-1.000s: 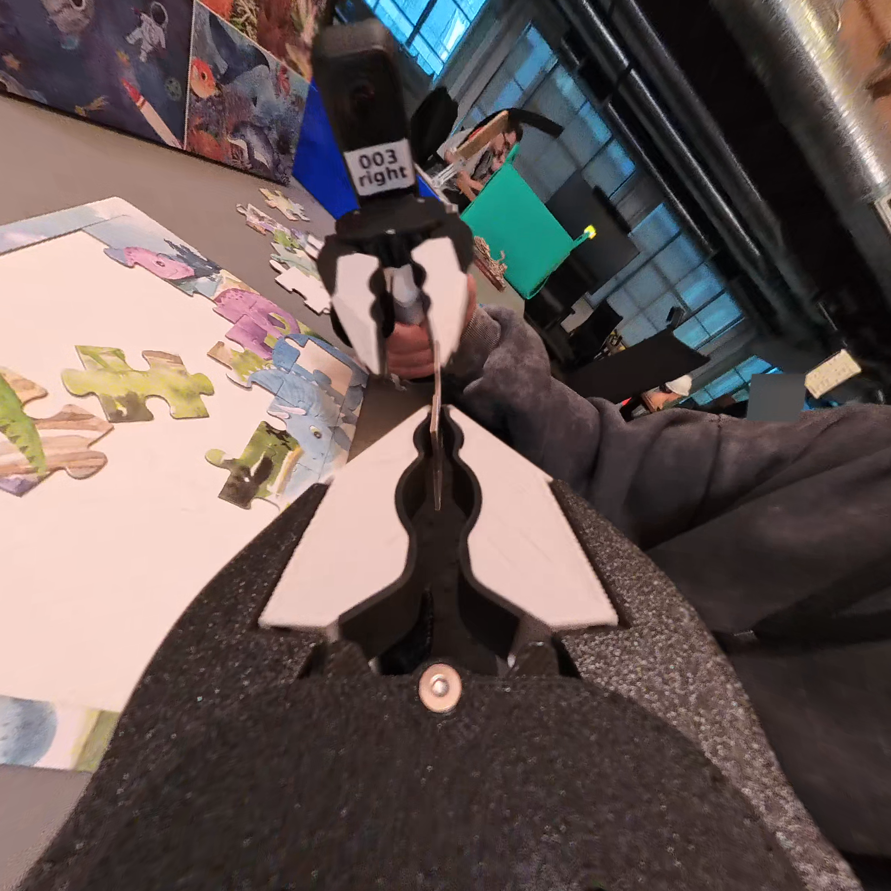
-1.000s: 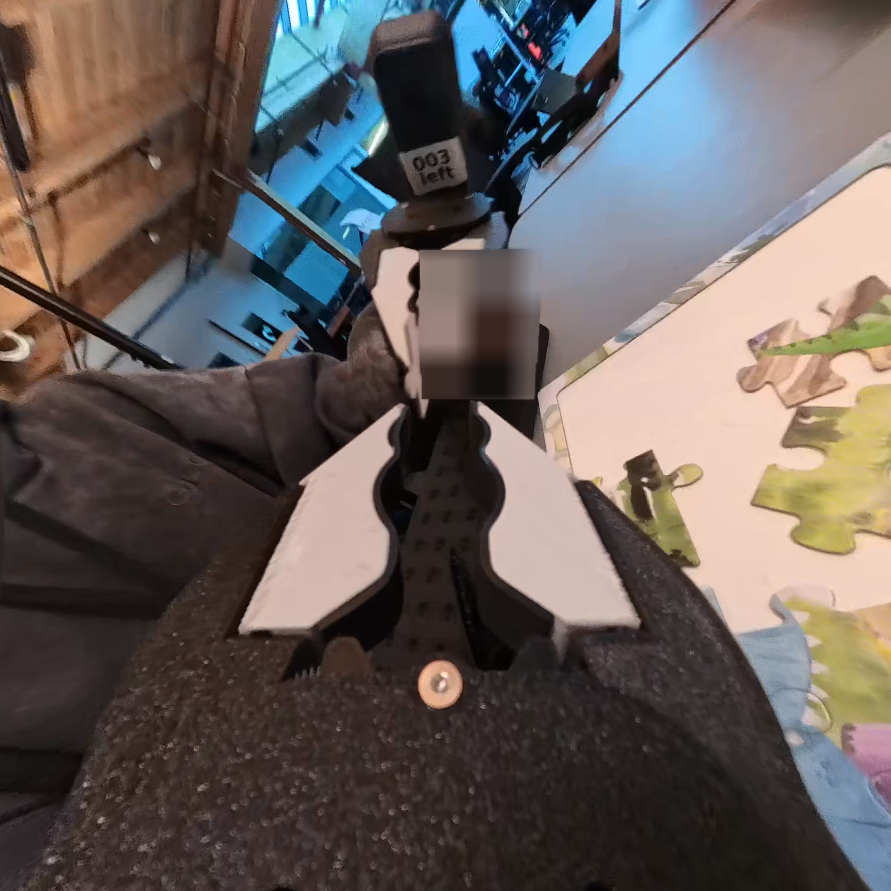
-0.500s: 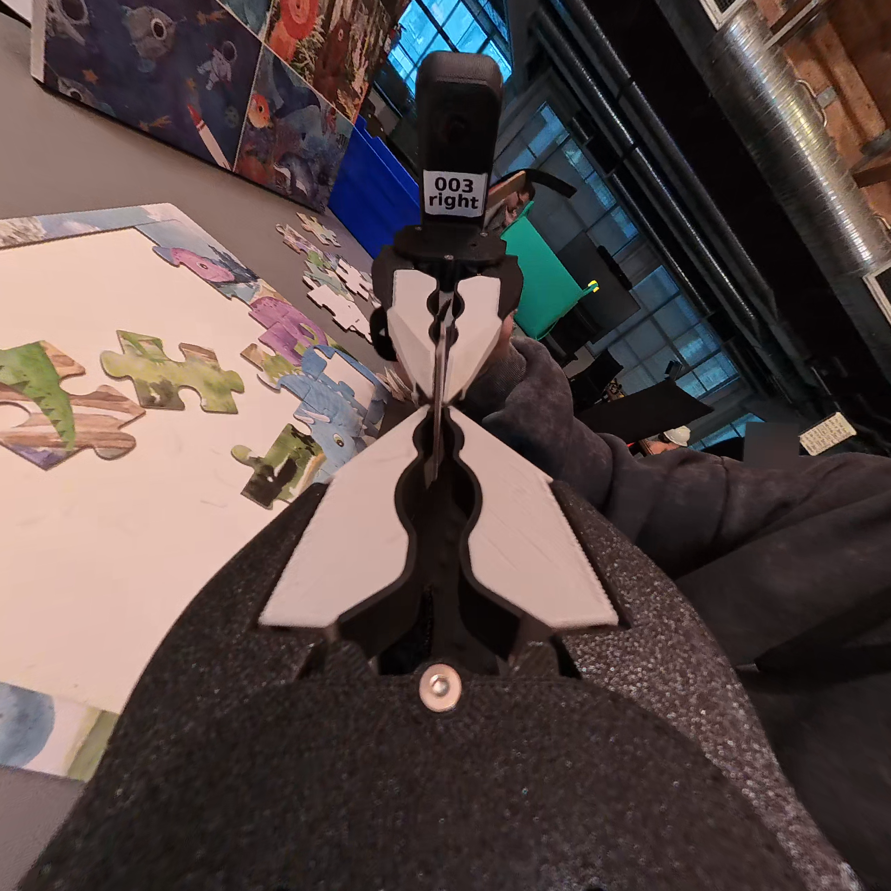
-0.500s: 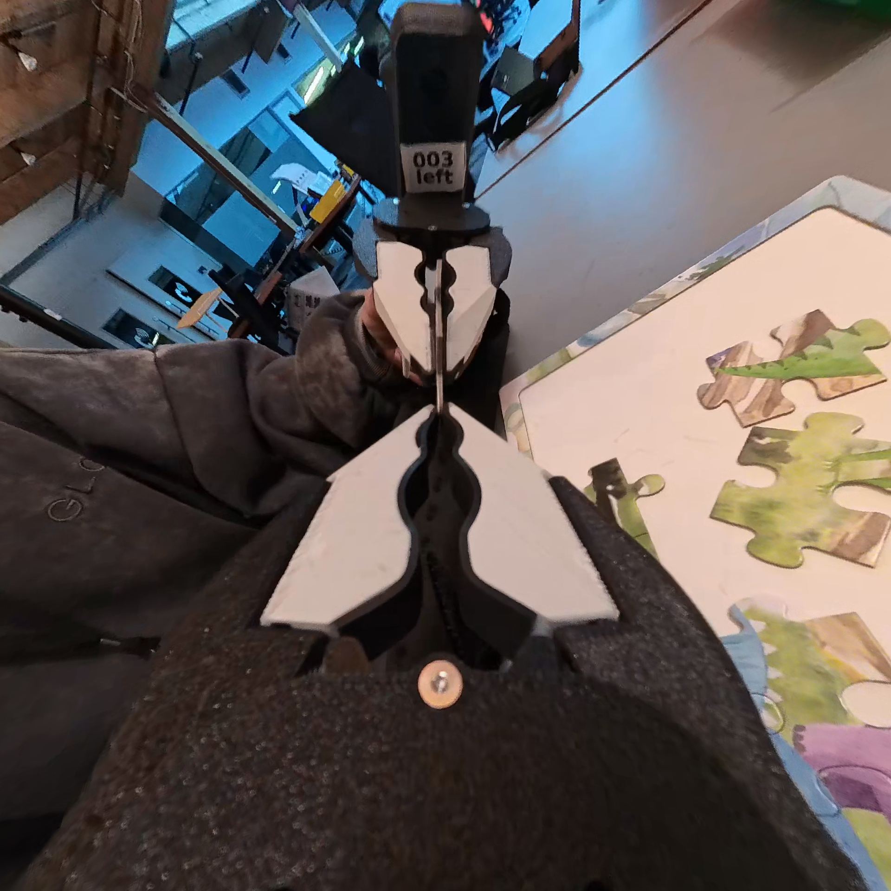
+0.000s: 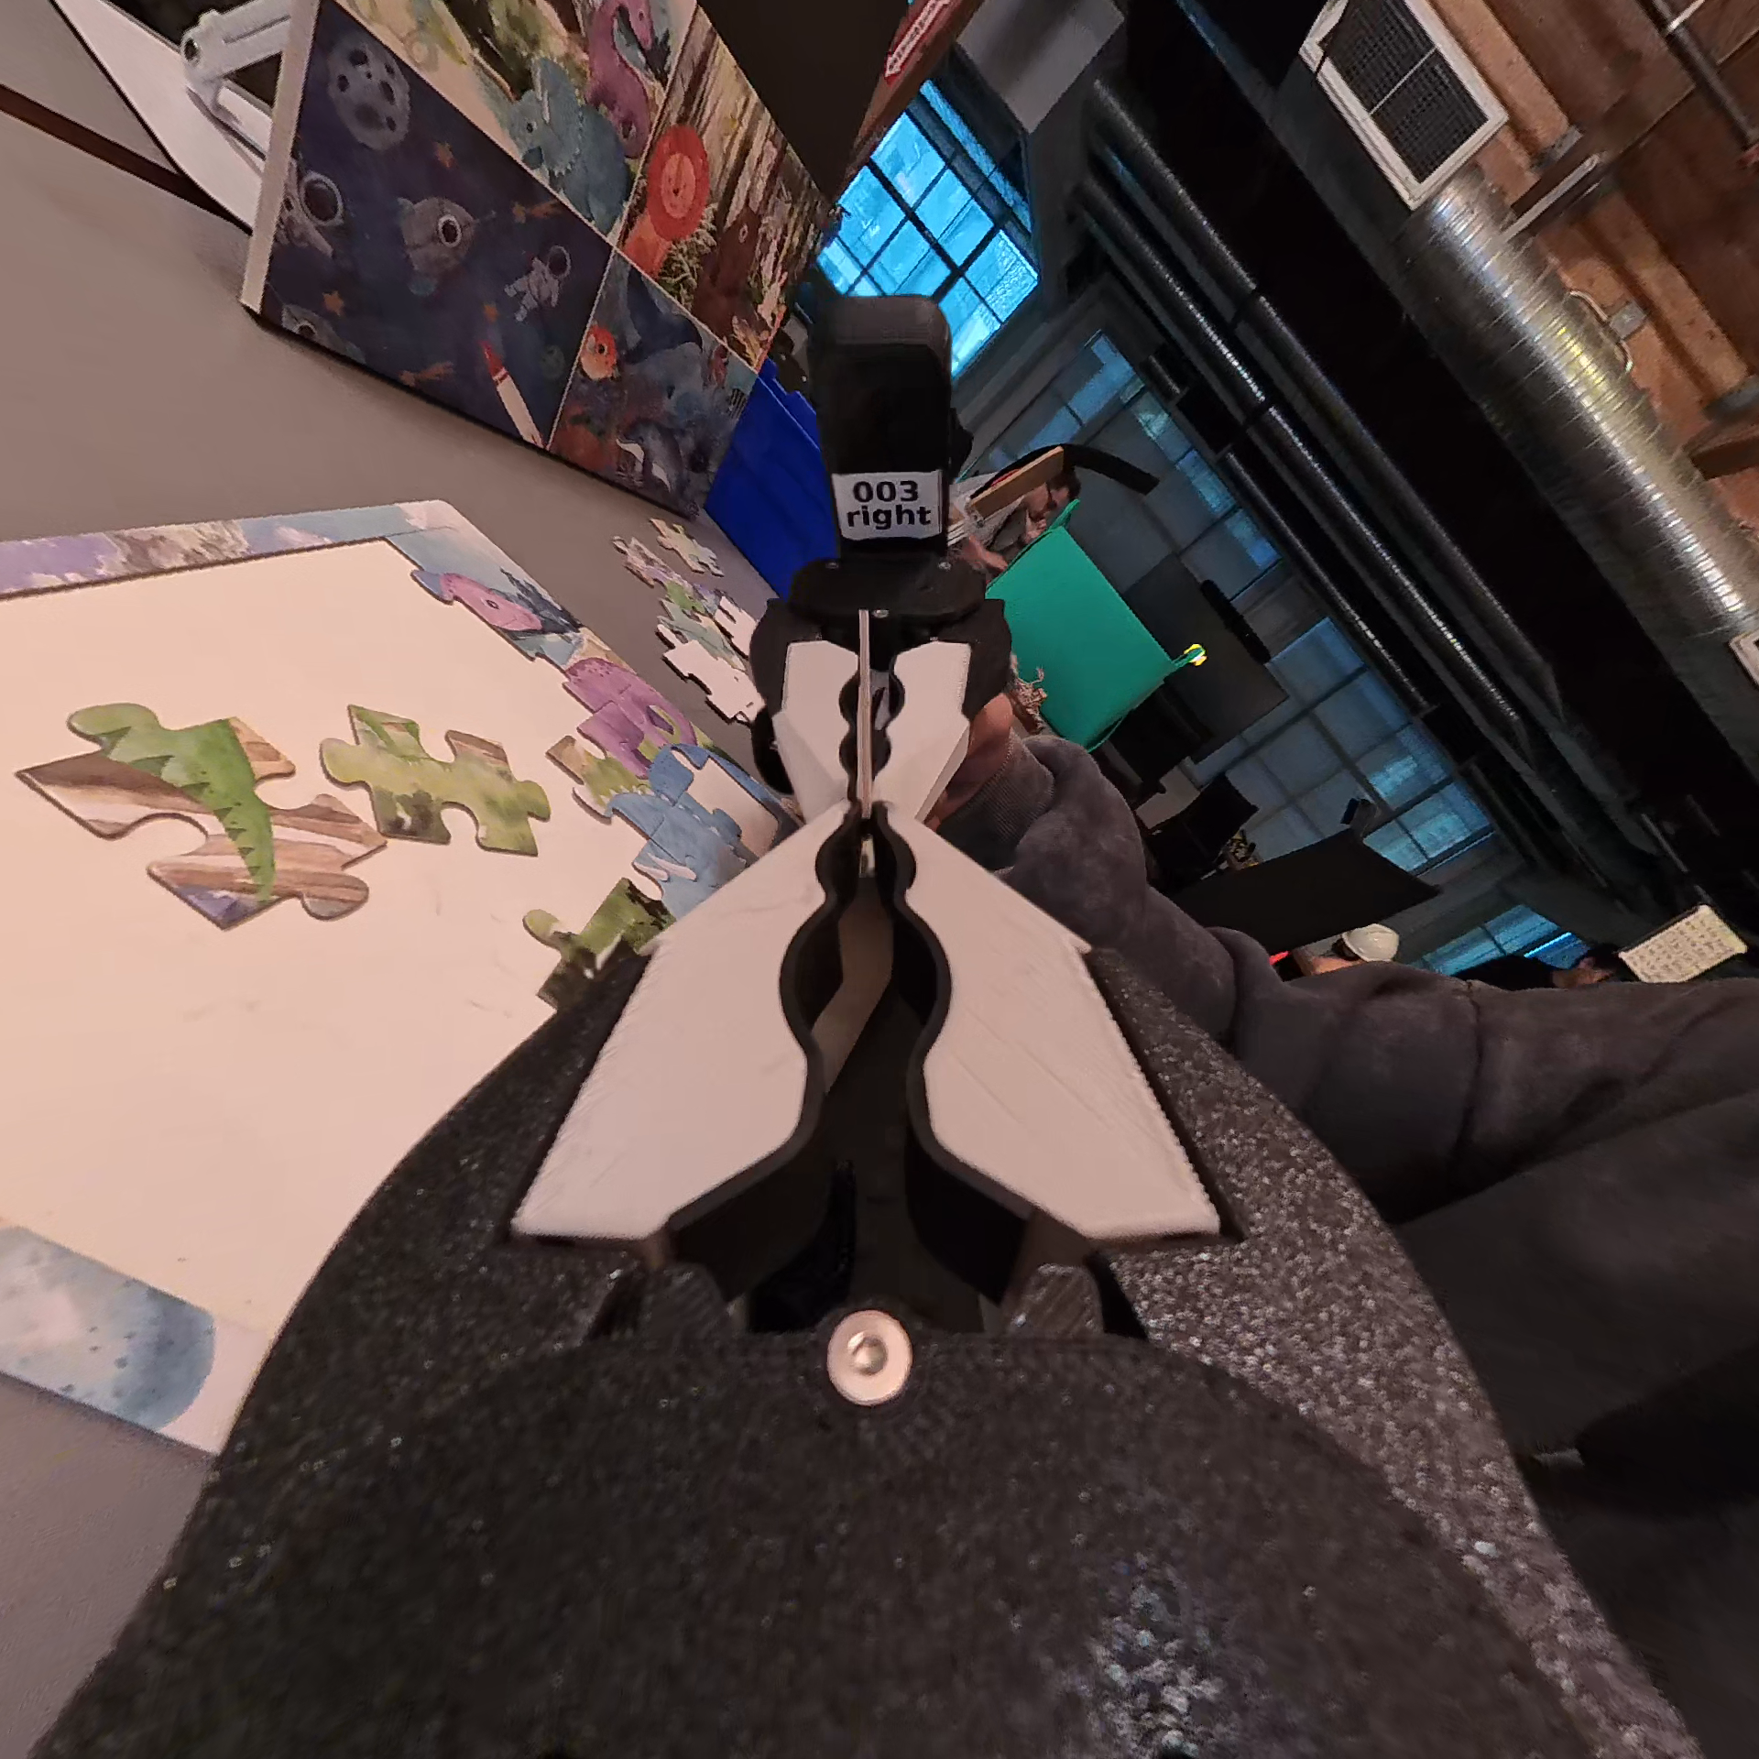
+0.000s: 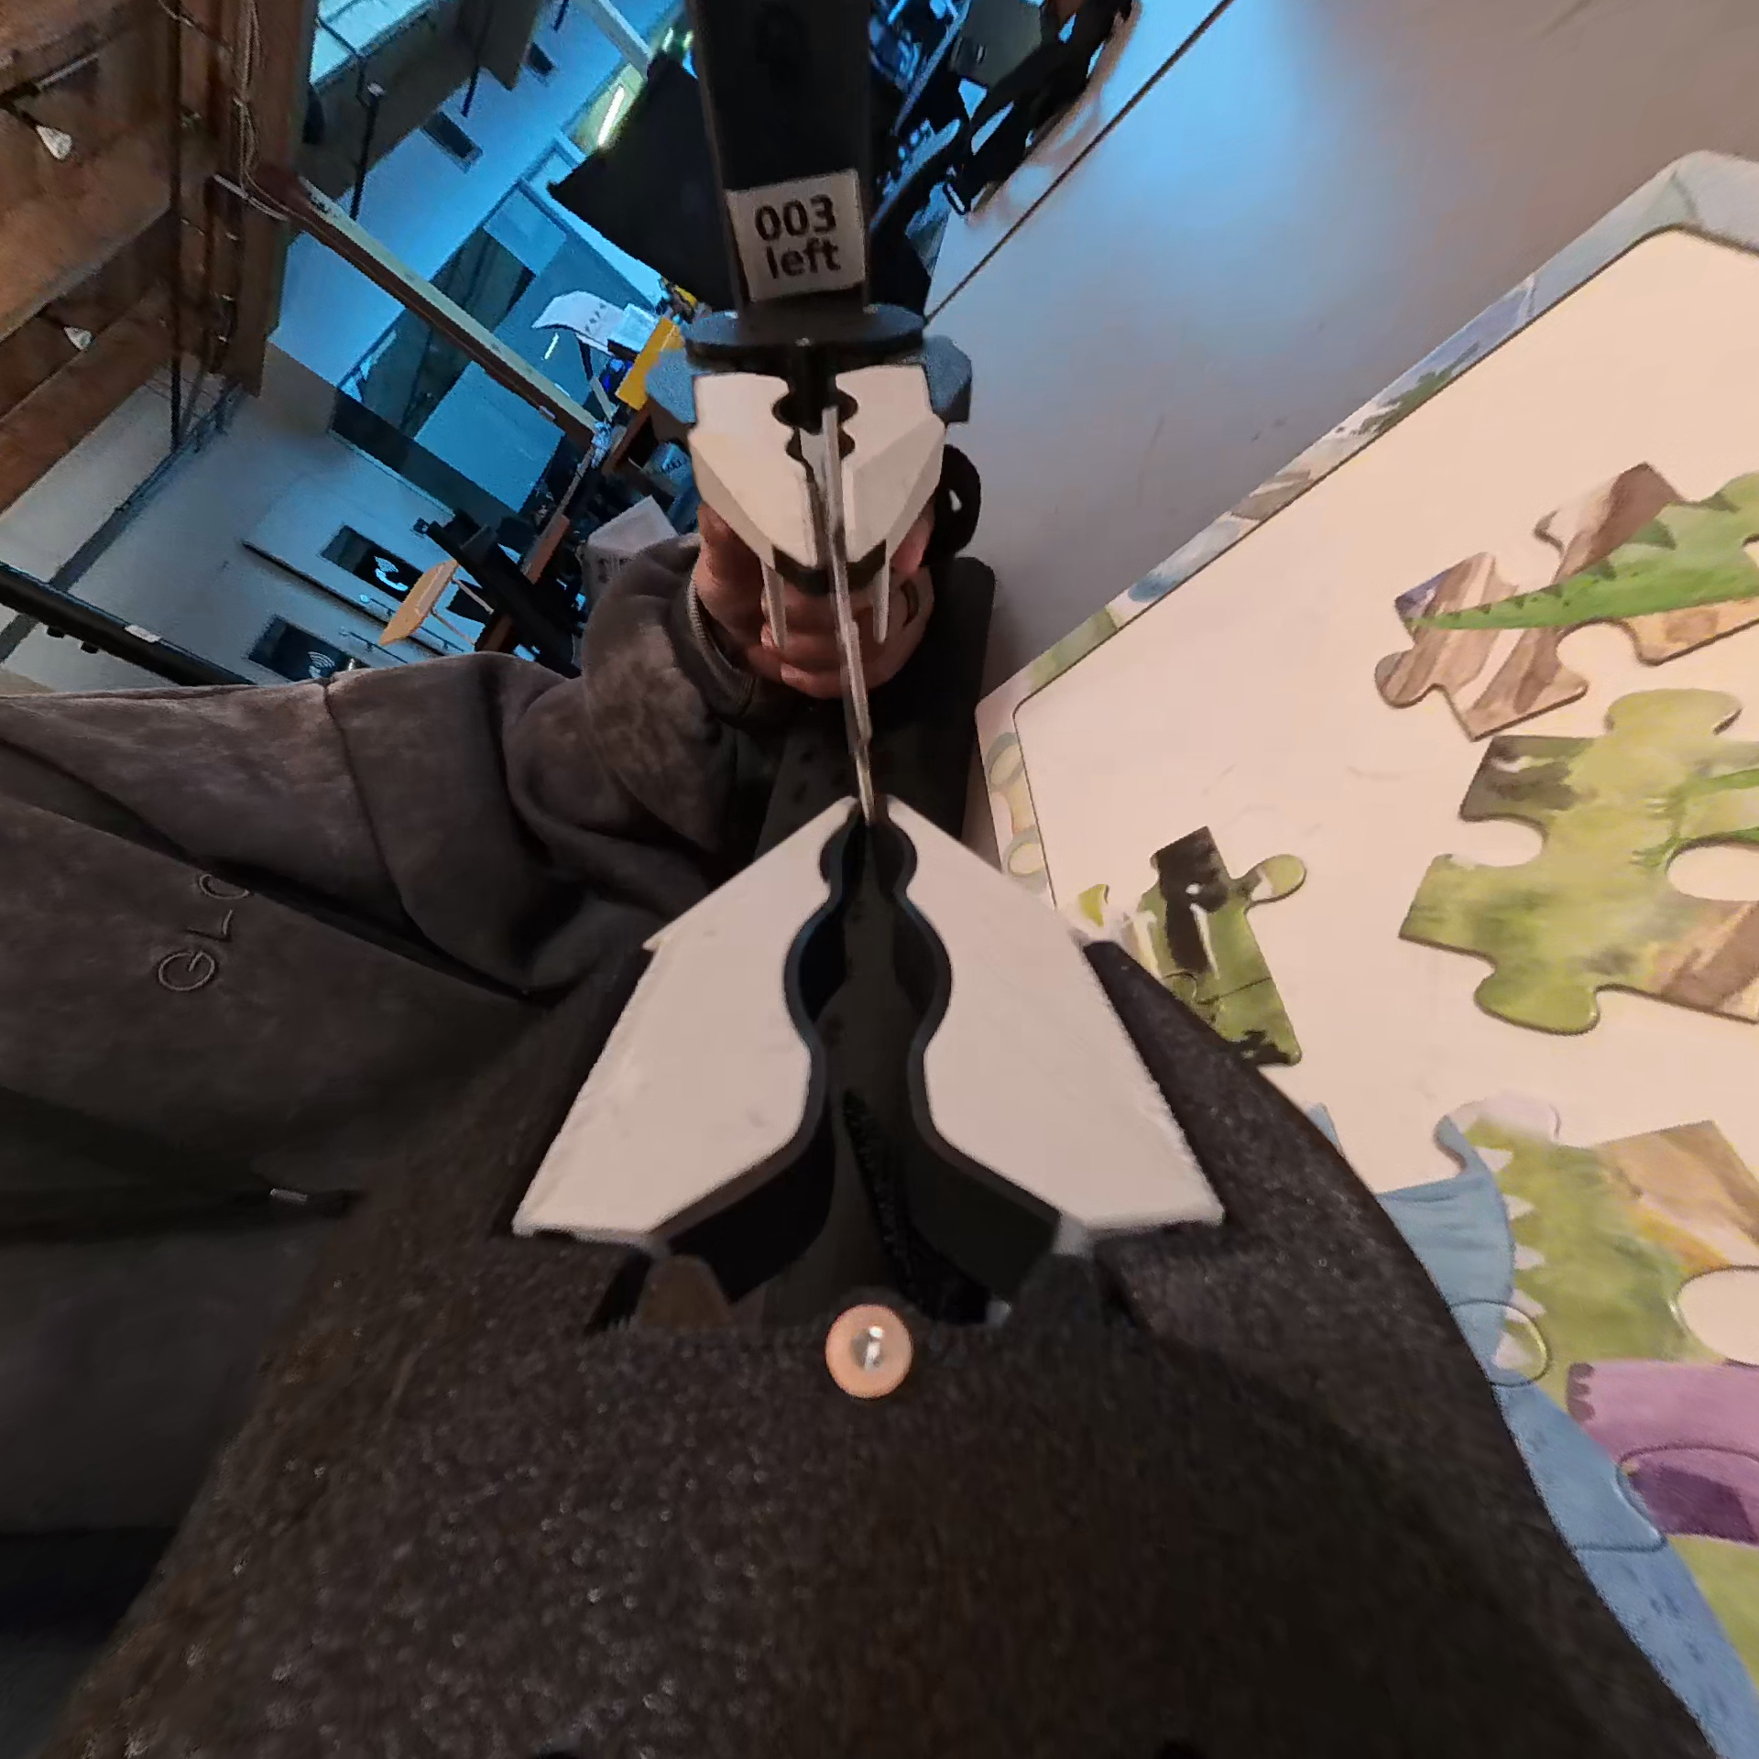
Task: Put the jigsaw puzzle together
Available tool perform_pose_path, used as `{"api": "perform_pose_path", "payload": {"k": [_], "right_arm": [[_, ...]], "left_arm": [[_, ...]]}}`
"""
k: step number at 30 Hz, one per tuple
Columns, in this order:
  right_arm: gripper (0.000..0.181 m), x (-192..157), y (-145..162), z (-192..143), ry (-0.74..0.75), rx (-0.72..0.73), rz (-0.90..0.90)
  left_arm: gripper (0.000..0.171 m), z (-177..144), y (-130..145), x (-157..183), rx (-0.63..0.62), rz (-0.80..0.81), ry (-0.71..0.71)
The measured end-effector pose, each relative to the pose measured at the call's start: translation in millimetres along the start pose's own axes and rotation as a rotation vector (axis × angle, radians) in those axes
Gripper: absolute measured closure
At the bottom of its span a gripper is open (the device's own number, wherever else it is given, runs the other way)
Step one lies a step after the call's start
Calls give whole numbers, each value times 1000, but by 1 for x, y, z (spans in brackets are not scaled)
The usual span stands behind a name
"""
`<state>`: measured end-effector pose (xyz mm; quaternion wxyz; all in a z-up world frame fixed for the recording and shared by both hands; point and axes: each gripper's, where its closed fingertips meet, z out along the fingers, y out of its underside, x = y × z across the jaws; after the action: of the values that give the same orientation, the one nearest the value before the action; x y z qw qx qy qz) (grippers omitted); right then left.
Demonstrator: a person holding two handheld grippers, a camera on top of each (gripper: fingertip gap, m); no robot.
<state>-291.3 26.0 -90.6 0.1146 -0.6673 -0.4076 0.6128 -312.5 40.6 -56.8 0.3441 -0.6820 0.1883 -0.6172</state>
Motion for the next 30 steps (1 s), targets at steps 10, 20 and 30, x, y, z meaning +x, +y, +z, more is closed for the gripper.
{"api": "perform_pose_path", "payload": {"k": [10, 20, 30], "right_arm": [[166, 4, -15, -17, 14, 115, 5], [180, 21, -13, -16, 111, 96, -3], [164, 75, -38, -71, 444, 272, 25]], "left_arm": [[170, -1, 1, -5, -12, -22, -11], [170, 19, -16, -28, -109, -69, -35], [170, 33, -18, -70, -448, -30, -143]]}}
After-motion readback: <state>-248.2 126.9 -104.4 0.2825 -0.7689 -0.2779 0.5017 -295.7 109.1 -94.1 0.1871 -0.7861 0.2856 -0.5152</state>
